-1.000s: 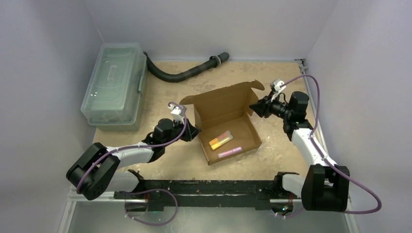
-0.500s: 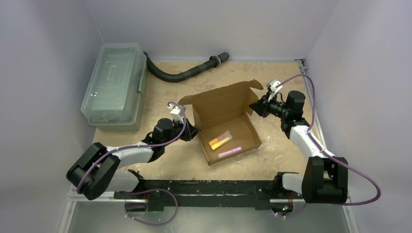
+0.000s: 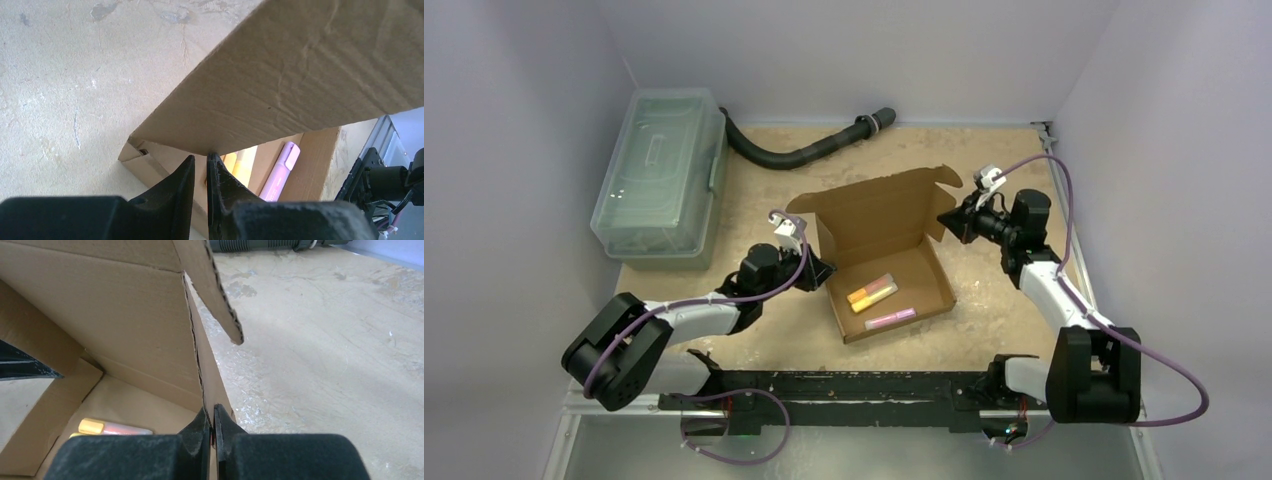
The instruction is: Fold the paper box
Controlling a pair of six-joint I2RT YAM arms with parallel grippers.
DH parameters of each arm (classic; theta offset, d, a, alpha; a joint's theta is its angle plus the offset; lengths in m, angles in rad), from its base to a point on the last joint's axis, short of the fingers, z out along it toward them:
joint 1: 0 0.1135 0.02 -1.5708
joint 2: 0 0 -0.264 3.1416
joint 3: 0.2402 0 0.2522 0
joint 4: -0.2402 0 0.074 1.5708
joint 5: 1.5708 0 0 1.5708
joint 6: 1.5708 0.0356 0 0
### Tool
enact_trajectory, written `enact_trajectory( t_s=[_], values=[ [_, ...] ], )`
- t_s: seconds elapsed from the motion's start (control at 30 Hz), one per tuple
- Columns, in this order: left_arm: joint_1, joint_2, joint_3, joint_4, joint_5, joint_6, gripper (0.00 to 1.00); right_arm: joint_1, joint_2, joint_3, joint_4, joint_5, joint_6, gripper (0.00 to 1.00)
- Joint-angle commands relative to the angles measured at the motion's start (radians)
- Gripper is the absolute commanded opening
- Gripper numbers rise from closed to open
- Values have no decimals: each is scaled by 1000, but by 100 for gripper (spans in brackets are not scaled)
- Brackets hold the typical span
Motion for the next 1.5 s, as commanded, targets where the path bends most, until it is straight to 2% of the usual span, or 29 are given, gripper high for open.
enact_trajectory(
  t_s=[0.0,0.27,0.47,0.57,0.73,1.0,1.17,1.3,1.47],
  values=[
    [11,10,-12,66,21,-9,14,35,-26,-28,12,-54,93,7],
    [14,14,-17,80,29,-12,13,60,-27,-49,12,-64,33,24],
    [14,15,-21,87,31,-15,13,74,-27,-59,10,-58,13,29],
    [14,14,-23,92,33,-18,13,81,-15,-58,5,-22,7,24],
    [14,5,-23,96,42,-23,13,93,-14,-57,-18,11,-17,0],
    [14,-11,-25,97,54,-27,13,103,-33,-51,-78,9,-23,0],
    [14,-44,-23,84,73,-50,17,103,-52,-31,-58,134,-44,0],
    [18,-107,-4,-7,60,-55,23,102,-72,-15,-24,215,-71,0],
    [29,-211,1,-117,27,-46,39,102,-80,-15,1,237,-121,0]
  ],
)
